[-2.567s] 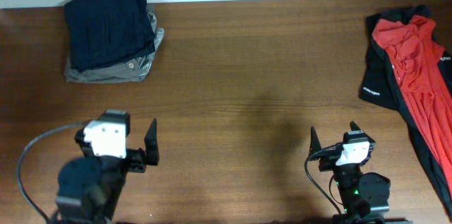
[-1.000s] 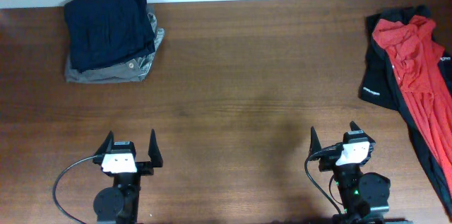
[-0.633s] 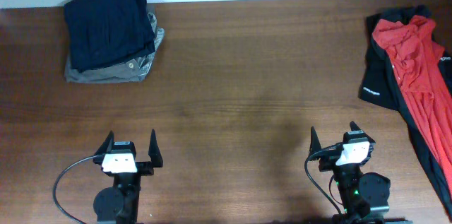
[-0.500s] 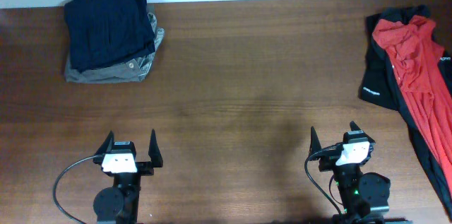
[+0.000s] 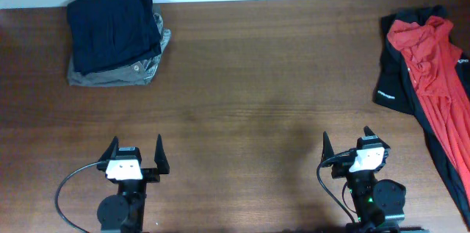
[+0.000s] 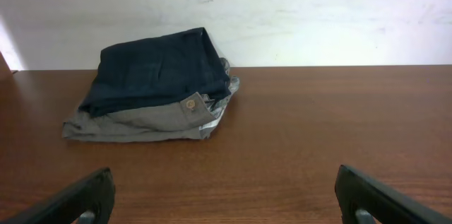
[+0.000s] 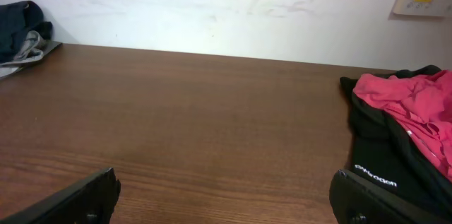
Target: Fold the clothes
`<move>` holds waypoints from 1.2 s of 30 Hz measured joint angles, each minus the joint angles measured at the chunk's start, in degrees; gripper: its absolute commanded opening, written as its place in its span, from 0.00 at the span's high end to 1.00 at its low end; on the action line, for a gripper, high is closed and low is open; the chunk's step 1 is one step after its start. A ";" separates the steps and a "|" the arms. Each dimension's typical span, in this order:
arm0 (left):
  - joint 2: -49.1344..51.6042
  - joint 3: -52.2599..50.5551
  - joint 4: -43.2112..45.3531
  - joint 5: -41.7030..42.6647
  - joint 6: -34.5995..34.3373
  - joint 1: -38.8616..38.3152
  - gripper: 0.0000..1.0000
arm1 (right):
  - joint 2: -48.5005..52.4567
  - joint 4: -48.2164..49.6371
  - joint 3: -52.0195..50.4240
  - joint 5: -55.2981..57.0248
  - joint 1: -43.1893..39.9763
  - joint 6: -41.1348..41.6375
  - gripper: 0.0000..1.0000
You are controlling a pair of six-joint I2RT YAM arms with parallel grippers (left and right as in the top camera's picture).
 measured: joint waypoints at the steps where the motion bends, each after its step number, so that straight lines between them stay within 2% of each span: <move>1: 0.00 0.00 0.00 0.00 0.00 0.00 0.01 | 0.00 0.00 0.00 0.00 0.00 0.02 0.01; 15: 0.00 0.00 0.00 0.00 0.00 0.00 0.01 | 0.00 0.22 0.00 1.25 0.02 0.00 0.01; 20: 0.00 0.00 0.02 0.02 0.00 0.00 0.01 | 0.00 3.30 -0.07 2.10 0.00 0.02 0.01; 28: 0.00 0.00 0.00 0.04 0.00 0.00 0.01 | 0.00 14.82 -0.26 2.78 0.00 0.02 0.01; 36: 0.00 0.00 0.00 0.04 0.00 0.00 0.01 | 0.00 15.23 -0.31 2.78 0.00 0.02 0.01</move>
